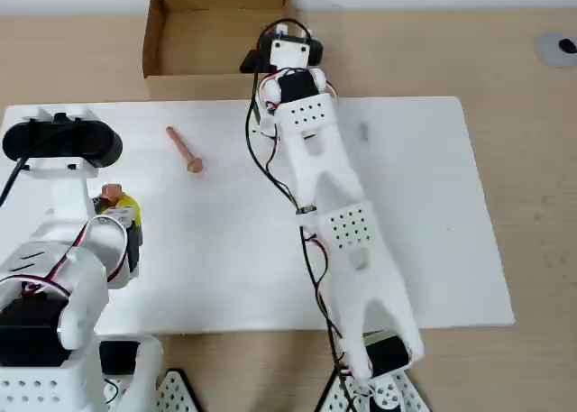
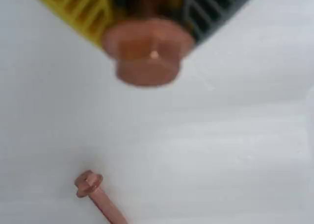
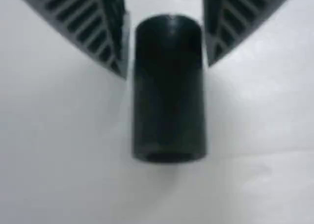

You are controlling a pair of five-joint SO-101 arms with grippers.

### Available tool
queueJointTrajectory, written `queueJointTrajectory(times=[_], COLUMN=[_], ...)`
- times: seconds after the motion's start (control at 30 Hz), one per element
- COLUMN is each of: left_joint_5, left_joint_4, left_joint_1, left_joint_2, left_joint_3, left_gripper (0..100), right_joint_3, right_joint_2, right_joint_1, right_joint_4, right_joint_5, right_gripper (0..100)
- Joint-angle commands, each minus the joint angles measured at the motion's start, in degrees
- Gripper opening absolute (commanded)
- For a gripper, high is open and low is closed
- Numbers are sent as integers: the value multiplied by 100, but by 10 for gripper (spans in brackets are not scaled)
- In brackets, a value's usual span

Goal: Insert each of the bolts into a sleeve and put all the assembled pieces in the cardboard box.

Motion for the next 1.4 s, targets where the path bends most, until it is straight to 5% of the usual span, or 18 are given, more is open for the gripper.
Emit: queueJointTrajectory(times=[0.0,0.63,0.9,1.37], left_joint_5=[-35,-44,-44,-44], left_joint_4=[18,18,18,18], left_joint_1=[-44,-44,-44,-44], left_joint_2=[-57,-57,-57,-57], left_joint_3=[-484,-932,-932,-932], left_gripper=[9,9,9,9], right_joint_3=[57,-22,-1446,-1332], right_joint_2=[101,119,40,-3055], right_joint_1=[-57,286,251,268], right_joint_4=[-62,-9,589,879], right_joint_5=[299,818,976,1758], right_gripper=[141,10,10,10])
